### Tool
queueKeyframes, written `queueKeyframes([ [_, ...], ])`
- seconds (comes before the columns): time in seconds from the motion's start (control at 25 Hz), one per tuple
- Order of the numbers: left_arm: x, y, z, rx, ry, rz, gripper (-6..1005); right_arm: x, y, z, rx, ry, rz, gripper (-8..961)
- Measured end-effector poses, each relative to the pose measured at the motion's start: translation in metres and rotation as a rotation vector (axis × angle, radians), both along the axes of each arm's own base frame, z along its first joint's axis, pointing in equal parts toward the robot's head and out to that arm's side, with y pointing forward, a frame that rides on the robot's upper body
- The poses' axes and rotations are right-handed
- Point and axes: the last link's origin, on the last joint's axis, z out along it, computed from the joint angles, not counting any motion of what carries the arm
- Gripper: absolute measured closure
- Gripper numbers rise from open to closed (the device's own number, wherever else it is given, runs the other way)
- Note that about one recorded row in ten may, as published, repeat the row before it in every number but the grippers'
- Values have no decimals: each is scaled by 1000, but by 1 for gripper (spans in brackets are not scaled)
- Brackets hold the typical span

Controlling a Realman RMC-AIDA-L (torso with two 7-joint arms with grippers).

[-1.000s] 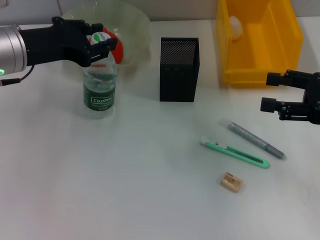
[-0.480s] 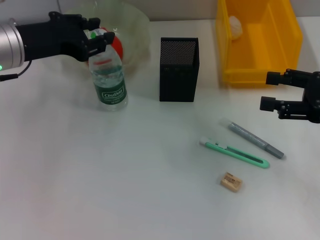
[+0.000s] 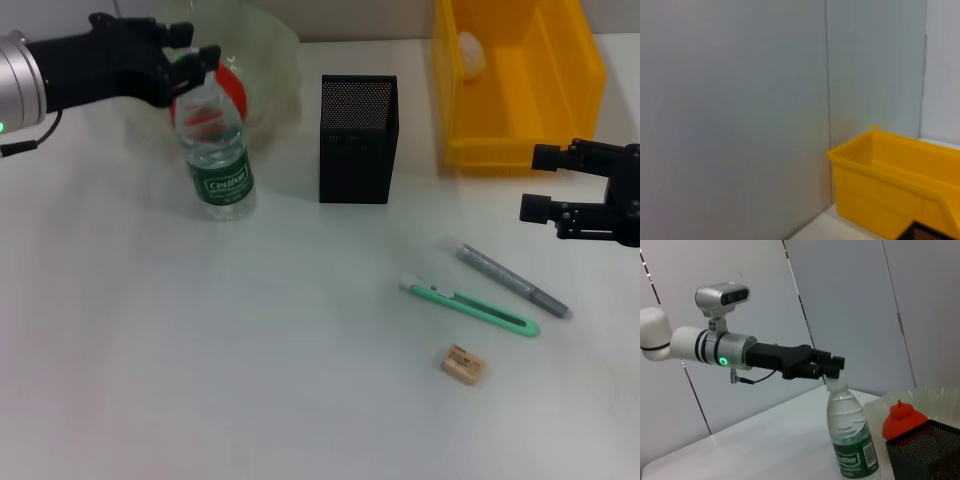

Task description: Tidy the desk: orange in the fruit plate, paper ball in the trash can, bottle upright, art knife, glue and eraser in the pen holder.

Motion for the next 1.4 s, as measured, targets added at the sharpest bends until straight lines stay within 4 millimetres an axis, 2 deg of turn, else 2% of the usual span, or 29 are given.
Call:
queueKeyframes([
  [0.12, 1, 3, 1, 24, -58, 6, 624, 0, 0, -1, 0, 2, 0, 127],
  [0.24, 0, 3, 3, 60, -149, -8, 553, -1, 0, -2, -2, 5, 1, 127],
  [0.36, -2, -4, -1, 61, -270, -68, 471, -1, 0, -3, -1, 7, 1, 126],
  [0.4, -1, -16, -6, 40, -342, -154, 435, -2, 0, -3, -3, 10, -2, 126],
  [0.44, -1, -16, -6, 40, -342, -154, 400, -2, 0, -3, -3, 10, -2, 126],
  [0.48, -3, -30, -12, 23, -408, -240, 365, -2, 0, -3, -6, 11, -6, 126],
  [0.52, -3, -30, -12, 23, -408, -240, 329, -3, 1, -3, -11, 11, -9, 126],
  [0.56, -3, -39, -16, 15, -444, -294, 294, -5, 2, -3, -18, 10, -12, 126],
  [0.72, -12, -65, -43, -59, -515, -352, 270, -16, 14, 0, -83, -35, -69, 126],
  [0.76, -14, -69, -49, -70, -517, -352, 265, -19, 17, 0, -96, -55, -93, 126],
  [0.8, -20, -77, -64, -89, -511, -345, 259, -26, 27, 2, -102, -115, -154, 126],
  [0.84, -20, -77, -64, -89, -511, -345, 253, -26, 27, 2, -102, -115, -154, 126],
  [0.88, -27, -82, -76, -91, -496, -333, 247, -31, 31, 3, -101, -143, -176, 126],
  [0.96, -31, -84, -81, -87, -494, -320, 246, -42, 39, 2, -102, -220, -211, 126],
  [1.0, -35, -86, -85, -82, -496, -300, 245, -55, 45, -2, -110, -327, -240, 126],
  [1.08, -38, -87, -86, -77, -494, -293, 244, -60, 49, -5, -115, -387, -262, 127],
  [1.2, -44, -88, -86, -48, -489, -276, 243, -75, 61, -24, -161, -578, -334, 129],
  [1.28, -45, -88, -85, -40, -487, -272, 243, -79, 62, -28, -169, -602, -327, 129],
  [1.4, -47, -88, -83, -34, -484, -267, 243, -92, 60, -49, -224, -685, -248, 129],
])
